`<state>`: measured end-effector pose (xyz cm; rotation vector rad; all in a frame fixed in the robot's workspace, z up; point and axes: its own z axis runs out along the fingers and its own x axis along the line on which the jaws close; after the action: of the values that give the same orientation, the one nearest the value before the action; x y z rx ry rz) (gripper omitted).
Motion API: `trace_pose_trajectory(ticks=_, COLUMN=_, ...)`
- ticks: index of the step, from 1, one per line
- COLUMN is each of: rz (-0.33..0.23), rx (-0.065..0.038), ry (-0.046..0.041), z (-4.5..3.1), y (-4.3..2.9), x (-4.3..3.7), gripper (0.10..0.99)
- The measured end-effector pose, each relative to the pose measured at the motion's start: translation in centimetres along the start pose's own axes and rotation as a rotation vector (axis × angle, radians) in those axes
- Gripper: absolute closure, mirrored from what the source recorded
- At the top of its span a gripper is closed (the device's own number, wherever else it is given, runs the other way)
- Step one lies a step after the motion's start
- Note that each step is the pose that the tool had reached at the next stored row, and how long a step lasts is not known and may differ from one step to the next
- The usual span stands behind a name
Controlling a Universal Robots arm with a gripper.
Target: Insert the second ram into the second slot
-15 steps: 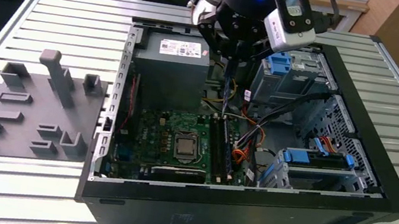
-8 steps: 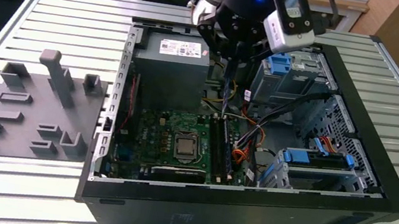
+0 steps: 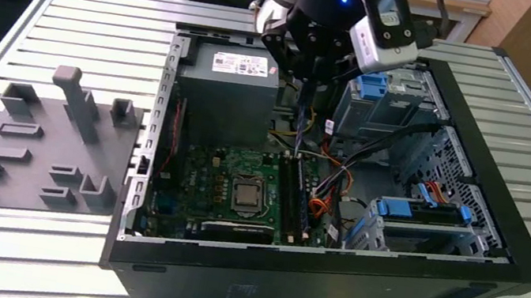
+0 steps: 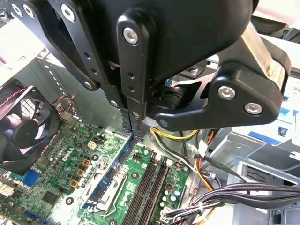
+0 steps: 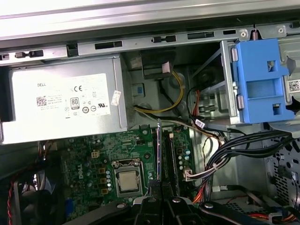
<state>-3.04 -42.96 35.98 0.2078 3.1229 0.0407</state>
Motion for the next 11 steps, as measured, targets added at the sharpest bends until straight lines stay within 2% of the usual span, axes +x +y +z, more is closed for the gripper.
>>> trace_pose_trajectory(ticks=4, rz=-0.008, rx=0.0, ry=0.0002, z=0.25, y=-0.02, x=0.0, gripper=0.965)
trace_pose_trajectory(ticks=11, rz=-0.054, rx=0.0, ry=0.0015, z=0.64, y=-0.14, x=-0.01, gripper=0.965)
